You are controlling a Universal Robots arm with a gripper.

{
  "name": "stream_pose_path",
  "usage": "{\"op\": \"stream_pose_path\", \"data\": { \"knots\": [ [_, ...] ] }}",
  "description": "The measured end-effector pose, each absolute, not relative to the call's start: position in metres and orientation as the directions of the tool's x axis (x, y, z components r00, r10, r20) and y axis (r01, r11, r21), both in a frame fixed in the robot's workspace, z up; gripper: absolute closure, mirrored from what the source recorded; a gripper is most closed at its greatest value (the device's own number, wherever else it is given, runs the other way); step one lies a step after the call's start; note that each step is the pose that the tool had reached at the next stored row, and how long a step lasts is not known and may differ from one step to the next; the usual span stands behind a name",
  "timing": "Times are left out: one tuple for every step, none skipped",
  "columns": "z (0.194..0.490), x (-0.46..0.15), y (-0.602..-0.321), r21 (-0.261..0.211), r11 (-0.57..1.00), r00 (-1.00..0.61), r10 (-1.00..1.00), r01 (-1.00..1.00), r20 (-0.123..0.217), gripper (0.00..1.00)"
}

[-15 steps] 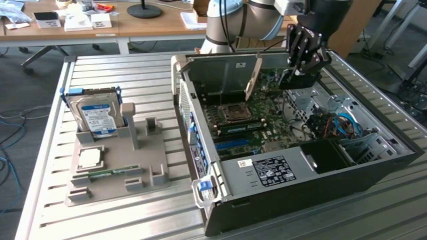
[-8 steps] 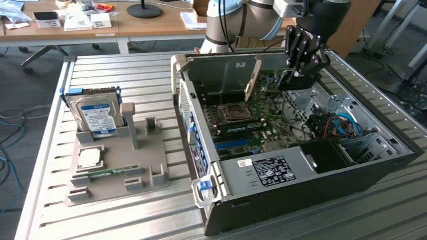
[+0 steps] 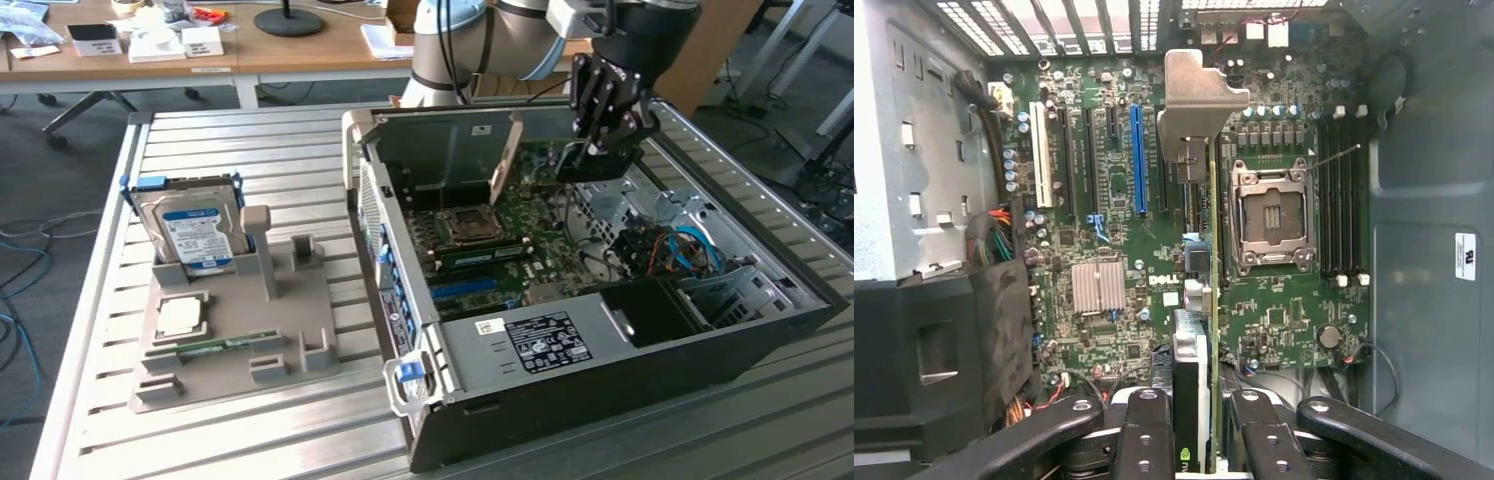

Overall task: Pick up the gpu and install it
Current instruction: 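Insert the gpu into the slot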

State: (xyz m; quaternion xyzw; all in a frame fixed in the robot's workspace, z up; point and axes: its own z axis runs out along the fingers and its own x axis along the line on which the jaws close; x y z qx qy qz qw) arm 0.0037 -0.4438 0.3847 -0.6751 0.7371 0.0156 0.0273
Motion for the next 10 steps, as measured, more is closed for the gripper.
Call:
{"op": "stream_pose_path", "data": {
  "knots": [
    [0.384, 0.004, -0.444, -0.014, 0.088, -0.087, -0.994, -0.996, -0.061, 0.73],
    [0.382, 0.004, -0.444, -0.014, 0.088, -0.087, -0.994, -0.996, -0.061, 0.73],
    [0.381, 0.004, -0.444, -0.014, 0.088, -0.087, -0.994, -0.996, -0.061, 0.73],
    [0.379, 0.004, -0.444, -0.014, 0.088, -0.087, -0.994, -0.996, -0.061, 0.73],
    [0.378, 0.004, -0.444, -0.014, 0.088, -0.087, -0.994, -0.996, -0.061, 0.73],
    [0.377, 0.004, -0.444, -0.014, 0.088, -0.087, -0.994, -0.996, -0.061, 0.73],
    [0.376, 0.004, -0.444, -0.014, 0.088, -0.087, -0.994, -0.996, -0.061, 0.73],
    [0.375, 0.004, -0.444, -0.014, 0.088, -0.087, -0.994, -0.996, -0.061, 0.73],
    [0.373, 0.004, -0.444, -0.014, 0.088, -0.087, -0.994, -0.996, -0.061, 0.73],
    [0.373, 0.004, -0.444, -0.014, 0.088, -0.087, -0.994, -0.996, -0.061, 0.73]
  ]
}}
